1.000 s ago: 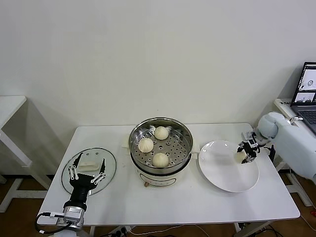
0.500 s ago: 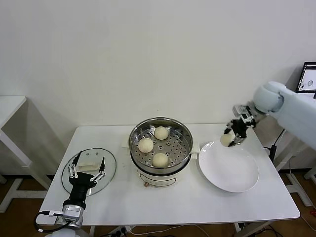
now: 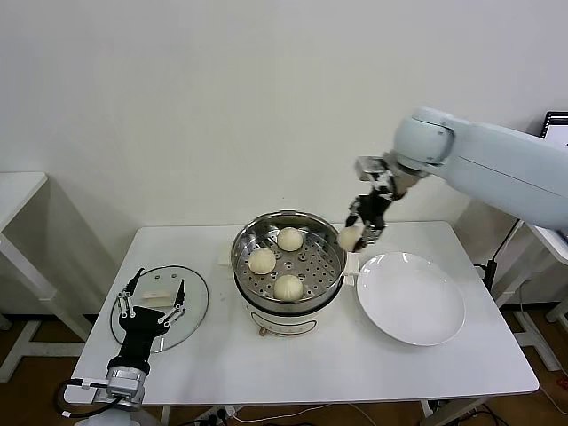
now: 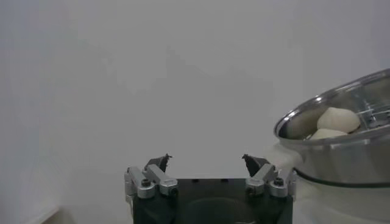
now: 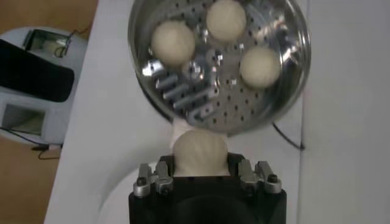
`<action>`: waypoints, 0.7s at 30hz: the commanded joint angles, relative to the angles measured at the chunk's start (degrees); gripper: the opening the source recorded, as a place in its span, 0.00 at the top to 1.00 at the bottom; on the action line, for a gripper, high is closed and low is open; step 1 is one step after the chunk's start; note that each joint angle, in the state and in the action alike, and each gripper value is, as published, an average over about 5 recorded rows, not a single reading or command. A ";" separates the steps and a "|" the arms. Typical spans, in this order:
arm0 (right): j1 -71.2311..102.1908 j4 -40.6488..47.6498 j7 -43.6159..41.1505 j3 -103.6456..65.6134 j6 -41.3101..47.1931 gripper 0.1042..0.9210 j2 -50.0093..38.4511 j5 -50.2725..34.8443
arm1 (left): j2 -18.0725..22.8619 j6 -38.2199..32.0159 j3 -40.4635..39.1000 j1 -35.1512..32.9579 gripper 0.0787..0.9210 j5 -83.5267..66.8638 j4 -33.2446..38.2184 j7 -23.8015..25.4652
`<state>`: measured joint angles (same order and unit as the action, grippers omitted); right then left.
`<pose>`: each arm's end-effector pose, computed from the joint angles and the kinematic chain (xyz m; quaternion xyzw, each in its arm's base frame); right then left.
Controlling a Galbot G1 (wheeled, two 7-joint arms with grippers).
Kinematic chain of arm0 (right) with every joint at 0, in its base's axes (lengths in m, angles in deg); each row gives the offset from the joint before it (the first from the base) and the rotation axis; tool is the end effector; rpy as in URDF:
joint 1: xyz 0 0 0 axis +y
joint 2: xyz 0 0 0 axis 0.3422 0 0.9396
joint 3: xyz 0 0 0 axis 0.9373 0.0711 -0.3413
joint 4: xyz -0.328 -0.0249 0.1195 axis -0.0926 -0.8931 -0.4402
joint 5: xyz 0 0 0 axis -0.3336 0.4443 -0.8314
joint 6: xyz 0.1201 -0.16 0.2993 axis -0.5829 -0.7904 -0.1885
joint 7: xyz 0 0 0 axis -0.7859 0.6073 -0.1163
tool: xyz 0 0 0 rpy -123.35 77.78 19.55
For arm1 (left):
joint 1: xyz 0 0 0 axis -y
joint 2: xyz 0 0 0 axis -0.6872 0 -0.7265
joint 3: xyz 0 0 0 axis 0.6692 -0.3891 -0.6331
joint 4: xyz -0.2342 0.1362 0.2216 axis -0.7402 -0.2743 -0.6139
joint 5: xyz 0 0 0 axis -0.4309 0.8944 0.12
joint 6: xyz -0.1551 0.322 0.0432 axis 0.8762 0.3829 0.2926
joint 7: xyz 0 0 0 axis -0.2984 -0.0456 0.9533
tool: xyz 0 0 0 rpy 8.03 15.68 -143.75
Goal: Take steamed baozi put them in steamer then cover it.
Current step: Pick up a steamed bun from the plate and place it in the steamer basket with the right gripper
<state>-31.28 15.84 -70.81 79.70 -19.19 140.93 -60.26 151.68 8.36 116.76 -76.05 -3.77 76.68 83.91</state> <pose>0.5666 0.0148 0.0148 0.5853 -0.5175 0.5205 0.3445 0.1868 0.0657 -0.2866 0.0090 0.9718 0.2340 0.0278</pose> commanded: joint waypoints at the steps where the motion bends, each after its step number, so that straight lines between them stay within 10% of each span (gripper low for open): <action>1: 0.84 11.75 -0.08 2.41 1.66 0.38 16.54 -1.50 | -0.10 0.12 0.43 -0.04 0.12 -0.49 0.31 0.06; 21: 8.55 12.40 -0.32 2.30 1.13 0.38 14.81 4.38 | -0.41 0.33 0.91 0.43 0.12 -0.92 -0.07 0.11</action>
<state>-24.46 27.04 -71.16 81.58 -18.26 154.90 -57.21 151.31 8.70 117.62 -75.61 -4.67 76.67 83.98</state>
